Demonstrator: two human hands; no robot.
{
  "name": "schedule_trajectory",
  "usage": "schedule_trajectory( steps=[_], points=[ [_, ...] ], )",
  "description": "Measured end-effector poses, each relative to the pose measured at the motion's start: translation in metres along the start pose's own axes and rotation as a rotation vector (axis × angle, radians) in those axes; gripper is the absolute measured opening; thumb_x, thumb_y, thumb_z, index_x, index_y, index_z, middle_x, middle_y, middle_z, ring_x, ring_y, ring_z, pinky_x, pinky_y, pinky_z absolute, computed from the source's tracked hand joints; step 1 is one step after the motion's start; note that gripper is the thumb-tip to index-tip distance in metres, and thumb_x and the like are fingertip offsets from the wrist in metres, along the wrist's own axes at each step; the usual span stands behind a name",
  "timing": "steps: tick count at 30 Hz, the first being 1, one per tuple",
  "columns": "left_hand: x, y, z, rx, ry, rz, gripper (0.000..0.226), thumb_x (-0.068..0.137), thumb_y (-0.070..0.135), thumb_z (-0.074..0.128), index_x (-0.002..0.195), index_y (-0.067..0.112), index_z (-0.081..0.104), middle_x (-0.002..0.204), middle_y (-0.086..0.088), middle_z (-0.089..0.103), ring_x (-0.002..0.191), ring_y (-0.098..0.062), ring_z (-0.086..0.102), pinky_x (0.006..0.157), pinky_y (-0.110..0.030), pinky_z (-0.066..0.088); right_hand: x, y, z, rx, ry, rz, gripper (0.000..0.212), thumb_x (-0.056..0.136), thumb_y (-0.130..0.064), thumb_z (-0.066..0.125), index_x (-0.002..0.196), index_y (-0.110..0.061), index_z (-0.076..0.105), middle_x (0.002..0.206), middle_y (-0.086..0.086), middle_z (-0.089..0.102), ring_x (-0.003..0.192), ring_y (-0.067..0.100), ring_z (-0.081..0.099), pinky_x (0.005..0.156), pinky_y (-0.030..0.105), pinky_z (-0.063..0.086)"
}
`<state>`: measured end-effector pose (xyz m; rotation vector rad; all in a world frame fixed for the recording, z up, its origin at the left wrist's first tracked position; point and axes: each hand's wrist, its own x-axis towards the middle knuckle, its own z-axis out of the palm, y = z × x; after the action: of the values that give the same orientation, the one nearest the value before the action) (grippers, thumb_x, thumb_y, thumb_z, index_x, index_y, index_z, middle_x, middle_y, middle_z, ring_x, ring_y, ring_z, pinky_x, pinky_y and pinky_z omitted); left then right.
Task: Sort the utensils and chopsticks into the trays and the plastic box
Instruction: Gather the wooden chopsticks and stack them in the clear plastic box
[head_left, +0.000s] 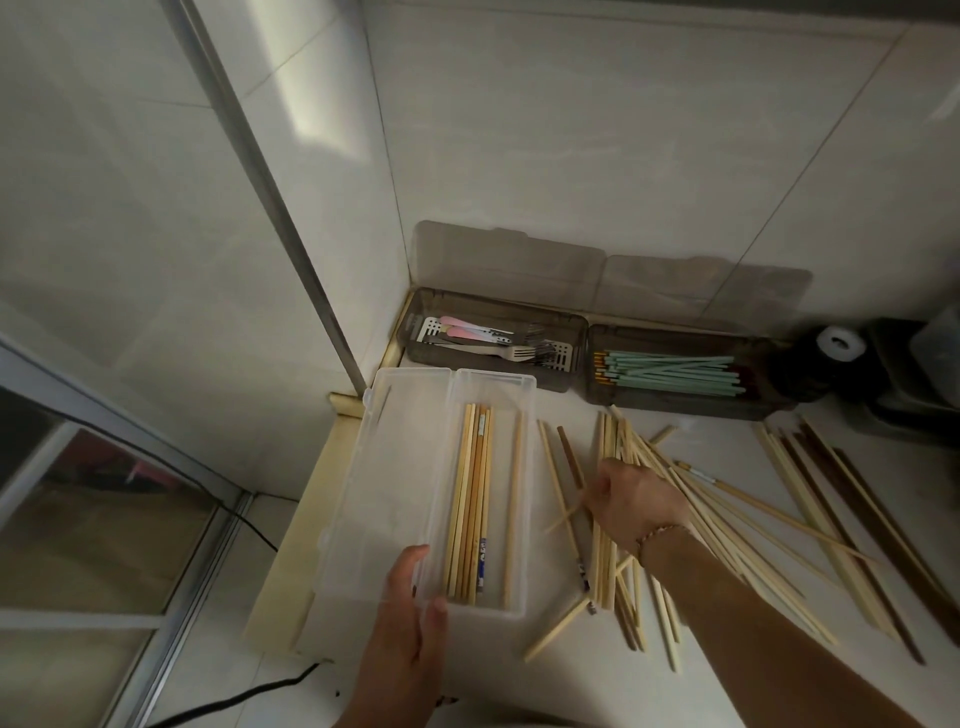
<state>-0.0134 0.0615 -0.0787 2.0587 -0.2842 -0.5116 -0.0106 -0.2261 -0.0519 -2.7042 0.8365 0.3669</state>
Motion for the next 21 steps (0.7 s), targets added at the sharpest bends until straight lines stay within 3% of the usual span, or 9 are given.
schedule_trajectory(
  steps=[5, 10, 14, 18, 21],
  points=[
    [0.001, -0.004, 0.002, 0.035, 0.032, 0.003, 0.047, 0.086, 0.051, 0.033, 0.12, 0.076, 0.012, 0.143, 0.002, 0.04, 0.114, -0.013, 0.053, 0.095, -0.034, 0.047, 0.005, 0.007, 0.005, -0.004, 0.098, -0.043, 0.009, 0.093, -0.038, 0.042, 0.086, -0.033, 0.045, 0.077, -0.009, 0.054, 0.066, 0.014, 0.053, 0.056, 0.025, 0.039],
    [0.001, -0.003, 0.002, 0.049, 0.039, 0.029, 0.045, 0.083, 0.062, 0.03, 0.124, 0.071, 0.013, 0.143, -0.002, 0.042, 0.123, -0.014, 0.048, 0.101, -0.037, 0.042, 0.008, 0.007, 0.01, -0.117, 0.07, -0.172, 0.013, 0.086, -0.042, 0.042, 0.083, -0.033, 0.05, 0.077, -0.011, 0.056, 0.066, 0.011, 0.055, 0.058, 0.025, 0.041],
    [0.0, 0.001, 0.001, 0.055, 0.048, 0.018, 0.042, 0.085, 0.058, 0.032, 0.125, 0.064, 0.02, 0.139, 0.002, 0.043, 0.11, 0.007, 0.05, 0.09, -0.026, 0.042, 0.012, 0.0, 0.006, -0.232, 0.013, -0.171, 0.026, 0.084, -0.049, 0.039, 0.089, -0.031, 0.058, 0.08, -0.008, 0.061, 0.07, 0.014, 0.058, 0.063, 0.027, 0.045],
    [0.0, 0.005, 0.001, 0.053, 0.04, 0.009, 0.043, 0.086, 0.045, 0.036, 0.127, 0.053, 0.025, 0.141, -0.004, 0.045, 0.119, -0.014, 0.051, 0.1, -0.038, 0.042, 0.012, -0.006, 0.005, -0.317, -0.118, -0.127, 0.037, 0.083, -0.051, 0.045, 0.101, -0.023, 0.061, 0.098, 0.0, 0.065, 0.086, 0.021, 0.063, 0.064, 0.03, 0.042],
    [0.0, 0.007, 0.002, 0.044, 0.032, 0.005, 0.044, 0.085, 0.045, 0.035, 0.128, 0.049, 0.025, 0.142, -0.005, 0.043, 0.121, -0.017, 0.05, 0.102, -0.039, 0.042, 0.012, -0.005, 0.005, -0.295, -0.181, -0.11, 0.039, 0.085, -0.049, 0.049, 0.109, -0.02, 0.06, 0.107, 0.002, 0.064, 0.095, 0.023, 0.063, 0.07, 0.032, 0.046]
  ],
)
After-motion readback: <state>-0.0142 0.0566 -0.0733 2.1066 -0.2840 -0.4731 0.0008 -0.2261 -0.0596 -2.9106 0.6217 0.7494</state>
